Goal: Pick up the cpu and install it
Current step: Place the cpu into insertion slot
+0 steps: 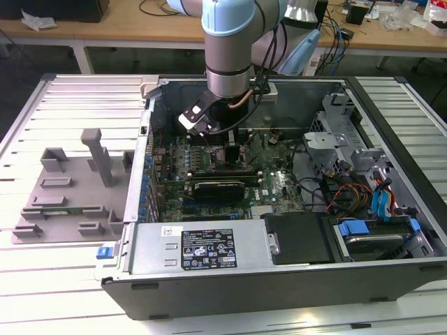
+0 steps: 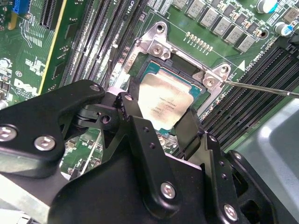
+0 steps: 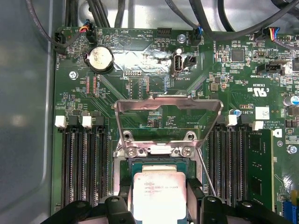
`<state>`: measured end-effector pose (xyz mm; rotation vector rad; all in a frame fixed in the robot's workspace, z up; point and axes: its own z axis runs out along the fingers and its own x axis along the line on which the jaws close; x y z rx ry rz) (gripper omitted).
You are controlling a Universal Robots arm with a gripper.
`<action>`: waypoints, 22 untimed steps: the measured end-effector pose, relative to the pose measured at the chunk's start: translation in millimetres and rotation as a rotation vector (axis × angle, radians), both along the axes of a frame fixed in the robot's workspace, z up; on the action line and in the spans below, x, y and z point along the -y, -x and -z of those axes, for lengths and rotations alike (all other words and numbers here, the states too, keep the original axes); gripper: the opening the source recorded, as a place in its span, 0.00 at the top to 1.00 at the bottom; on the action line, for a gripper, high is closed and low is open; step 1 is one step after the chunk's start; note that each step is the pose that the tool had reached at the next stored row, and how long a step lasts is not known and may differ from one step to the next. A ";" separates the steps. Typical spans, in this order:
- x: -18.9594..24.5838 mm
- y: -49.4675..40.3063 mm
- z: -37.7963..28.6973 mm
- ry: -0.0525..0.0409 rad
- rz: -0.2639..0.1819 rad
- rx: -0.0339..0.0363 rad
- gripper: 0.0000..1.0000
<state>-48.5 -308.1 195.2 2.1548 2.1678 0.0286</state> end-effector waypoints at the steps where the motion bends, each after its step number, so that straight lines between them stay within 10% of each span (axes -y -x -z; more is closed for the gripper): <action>1: 0.0 0.0 0.0 -0.0001 0.000 -0.0001 0.45; 16: 0.0 -0.4 0.2 -0.0002 0.006 0.0001 0.38; 22: 0.0 -0.4 -1.8 -0.0142 0.006 -0.0001 0.38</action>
